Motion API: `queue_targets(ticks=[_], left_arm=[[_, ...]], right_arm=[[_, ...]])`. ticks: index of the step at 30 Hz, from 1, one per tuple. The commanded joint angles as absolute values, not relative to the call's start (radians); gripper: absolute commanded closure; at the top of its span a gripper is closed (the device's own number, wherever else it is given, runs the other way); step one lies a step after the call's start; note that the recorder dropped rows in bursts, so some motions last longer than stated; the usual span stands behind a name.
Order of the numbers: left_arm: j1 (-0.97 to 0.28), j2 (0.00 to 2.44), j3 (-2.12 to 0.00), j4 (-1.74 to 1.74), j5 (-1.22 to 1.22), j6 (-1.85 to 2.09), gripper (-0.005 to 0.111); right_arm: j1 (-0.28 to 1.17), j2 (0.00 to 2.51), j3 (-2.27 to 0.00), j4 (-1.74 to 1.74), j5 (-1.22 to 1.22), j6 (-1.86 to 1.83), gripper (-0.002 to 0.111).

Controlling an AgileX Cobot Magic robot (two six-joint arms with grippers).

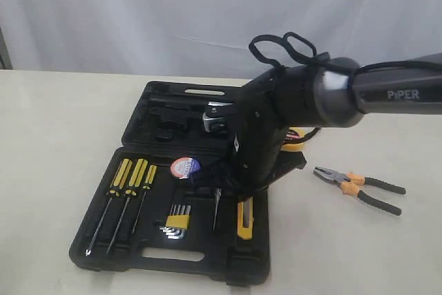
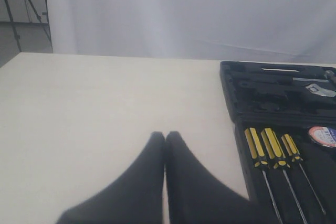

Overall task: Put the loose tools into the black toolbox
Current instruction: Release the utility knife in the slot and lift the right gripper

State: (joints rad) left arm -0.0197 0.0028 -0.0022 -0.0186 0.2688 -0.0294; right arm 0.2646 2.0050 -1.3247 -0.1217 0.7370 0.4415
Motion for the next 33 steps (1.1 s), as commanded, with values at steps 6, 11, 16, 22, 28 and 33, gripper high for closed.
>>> queue_targets(ticks=[6,11,16,22,28,33], left_arm=[[-0.022,0.0,0.0,-0.021,0.269,-0.03,0.107],[-0.022,0.0,0.0,-0.021,0.269,-0.03,0.107],[-0.022,0.0,0.0,-0.021,0.269,-0.03,0.107],[-0.022,0.0,0.0,-0.021,0.269,-0.03,0.107],[-0.022,0.0,0.0,-0.021,0.269,-0.03,0.107],[-0.022,0.0,0.0,-0.021,0.269,-0.03,0.107]], right_arm=[[0.262,2.051,-1.326,-0.134,0.735,0.421,0.109],[0.262,2.044,-1.326,-0.134,0.739,0.416,0.109],[0.262,1.95,-1.326,-0.141,0.737,0.416,0.109],[0.262,1.793,-1.326,-0.228,0.777,0.418,0.109],[0.262,1.655,-1.324,-0.282,0.899,0.366,0.109],[0.262,1.555,-1.314,-0.291,0.953,0.354,0.109]])
